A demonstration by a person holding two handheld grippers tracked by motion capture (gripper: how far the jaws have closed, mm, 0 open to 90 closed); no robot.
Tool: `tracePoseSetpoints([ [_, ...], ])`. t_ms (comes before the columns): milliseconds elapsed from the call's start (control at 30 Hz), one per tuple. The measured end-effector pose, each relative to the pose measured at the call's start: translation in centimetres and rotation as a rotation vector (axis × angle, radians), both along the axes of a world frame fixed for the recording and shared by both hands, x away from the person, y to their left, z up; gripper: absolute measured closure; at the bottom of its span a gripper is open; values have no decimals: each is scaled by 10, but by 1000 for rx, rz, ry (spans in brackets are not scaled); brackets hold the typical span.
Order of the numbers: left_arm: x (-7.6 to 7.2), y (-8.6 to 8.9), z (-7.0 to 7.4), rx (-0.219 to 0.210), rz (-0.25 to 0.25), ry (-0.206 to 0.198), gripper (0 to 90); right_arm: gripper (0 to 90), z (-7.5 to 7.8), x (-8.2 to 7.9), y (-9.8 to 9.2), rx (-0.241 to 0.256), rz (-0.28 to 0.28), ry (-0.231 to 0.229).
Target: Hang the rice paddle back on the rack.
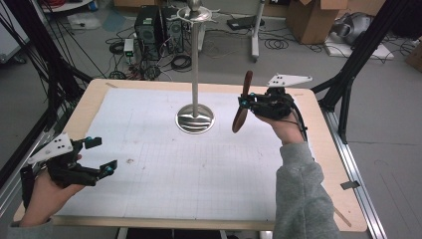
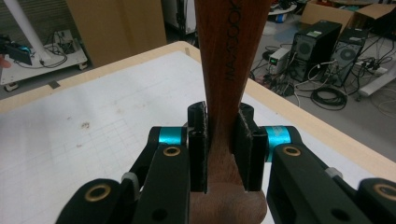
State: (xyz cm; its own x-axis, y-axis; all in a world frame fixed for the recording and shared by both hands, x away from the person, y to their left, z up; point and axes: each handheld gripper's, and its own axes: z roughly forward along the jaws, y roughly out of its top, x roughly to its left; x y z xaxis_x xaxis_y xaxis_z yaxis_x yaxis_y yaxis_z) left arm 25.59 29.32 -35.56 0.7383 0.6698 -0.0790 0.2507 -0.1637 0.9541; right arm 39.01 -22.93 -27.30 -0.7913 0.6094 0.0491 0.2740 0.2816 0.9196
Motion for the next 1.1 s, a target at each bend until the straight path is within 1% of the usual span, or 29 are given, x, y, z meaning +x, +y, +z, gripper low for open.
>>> tracePoseSetpoints([
  [67,0,1,0,2,2,2,23,773,1,2,3,-12,-5,7],
  [100,-1,1,0,2,4,4,23,773,1,4,5,-28,-6,10],
  [133,-1,2,0,0,6,3,23,772,1,6,6,-32,-8,6],
  [200,-4,4,0,-1,8,2,23,773,3,11,9,-21,-4,7],
  [300,-3,4,-1,-9,6,3,23,773,5,14,10,-16,-5,9],
  [367,-3,4,-3,-1,9,8,23,773,6,16,12,-18,-7,9],
  [467,-4,3,-6,3,8,15,23,773,8,20,16,-46,-7,14],
  [500,-4,3,-6,3,7,15,23,773,8,20,16,-46,-7,14],
  [533,-5,3,-7,6,9,16,23,773,11,22,15,-30,-6,10],
  [567,-5,3,-7,6,9,16,23,773,11,22,15,-30,-6,10],
  [600,-6,5,-7,7,14,16,23,774,14,24,15,-13,-2,6],
  [733,-6,6,-7,-1,25,15,23,774,19,27,16,-13,0,-5],
  [833,-7,5,-8,4,21,16,23,774,24,30,20,-19,-2,-15],
  [867,-7,5,-8,8,20,18,23,774,27,32,22,-10,3,-11],
  [967,-8,7,-8,9,23,16,23,774,28,33,25,-15,2,-16],
  [1100,-10,9,-7,4,30,14,23,774,31,36,28,-7,7,-16],
])
